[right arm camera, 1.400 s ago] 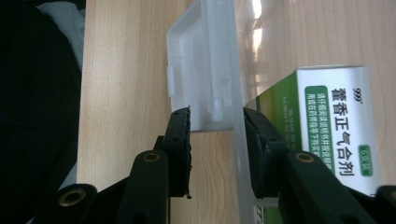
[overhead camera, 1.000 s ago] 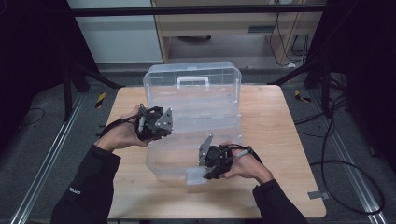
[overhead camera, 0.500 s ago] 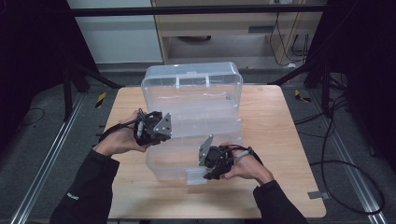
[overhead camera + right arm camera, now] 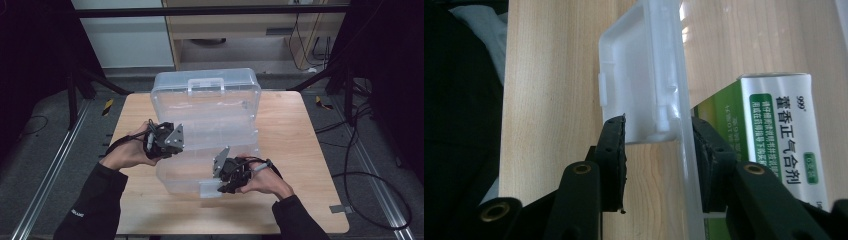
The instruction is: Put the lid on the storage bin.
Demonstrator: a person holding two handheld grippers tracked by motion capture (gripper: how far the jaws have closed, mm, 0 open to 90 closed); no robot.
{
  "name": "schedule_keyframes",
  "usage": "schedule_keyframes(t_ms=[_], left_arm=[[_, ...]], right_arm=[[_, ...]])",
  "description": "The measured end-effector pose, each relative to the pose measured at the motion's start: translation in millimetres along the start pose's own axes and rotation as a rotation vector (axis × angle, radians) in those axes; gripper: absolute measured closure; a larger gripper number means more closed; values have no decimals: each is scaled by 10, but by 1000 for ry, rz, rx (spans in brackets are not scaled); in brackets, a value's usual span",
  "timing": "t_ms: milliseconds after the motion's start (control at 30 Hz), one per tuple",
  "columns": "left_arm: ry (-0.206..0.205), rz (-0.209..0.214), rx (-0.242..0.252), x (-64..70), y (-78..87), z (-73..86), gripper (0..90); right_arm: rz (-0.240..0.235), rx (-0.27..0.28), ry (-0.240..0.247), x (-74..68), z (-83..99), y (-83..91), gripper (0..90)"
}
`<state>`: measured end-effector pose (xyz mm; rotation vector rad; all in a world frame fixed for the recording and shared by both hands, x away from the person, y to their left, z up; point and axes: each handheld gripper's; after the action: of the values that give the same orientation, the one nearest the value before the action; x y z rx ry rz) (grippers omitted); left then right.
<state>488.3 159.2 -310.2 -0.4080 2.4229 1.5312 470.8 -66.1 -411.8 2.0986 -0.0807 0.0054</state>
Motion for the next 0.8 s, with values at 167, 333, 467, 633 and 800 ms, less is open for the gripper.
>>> schedule_keyframes(t_ms=[167, 333, 467, 633, 800], left_arm=[[-1, -3, -1, 20, -4, 2, 866], [-1, -4, 5, 32, -9, 7, 864], [-1, 0, 0, 37, -10, 5, 864], [-1, 2, -3, 44, -11, 4, 863], [1, 1, -3, 45, -12, 4, 862]], right_arm=[[17, 37, 1, -7, -1, 35, 635], [39, 104, -24, -15, 12, 158, 630], [53, 148, -47, -21, 37, 240, 642], [88, 204, -104, -22, 118, 397, 683], [128, 280, -152, -51, 226, 550, 792]])
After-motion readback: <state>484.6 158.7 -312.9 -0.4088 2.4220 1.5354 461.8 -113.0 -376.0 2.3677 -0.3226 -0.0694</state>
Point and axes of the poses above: each handheld gripper's, and its own axes: y roughly backward along the jaws, z roughly out of its underside, x roughly to its right, and after that the axes turned 4 degrees about x, right-handed
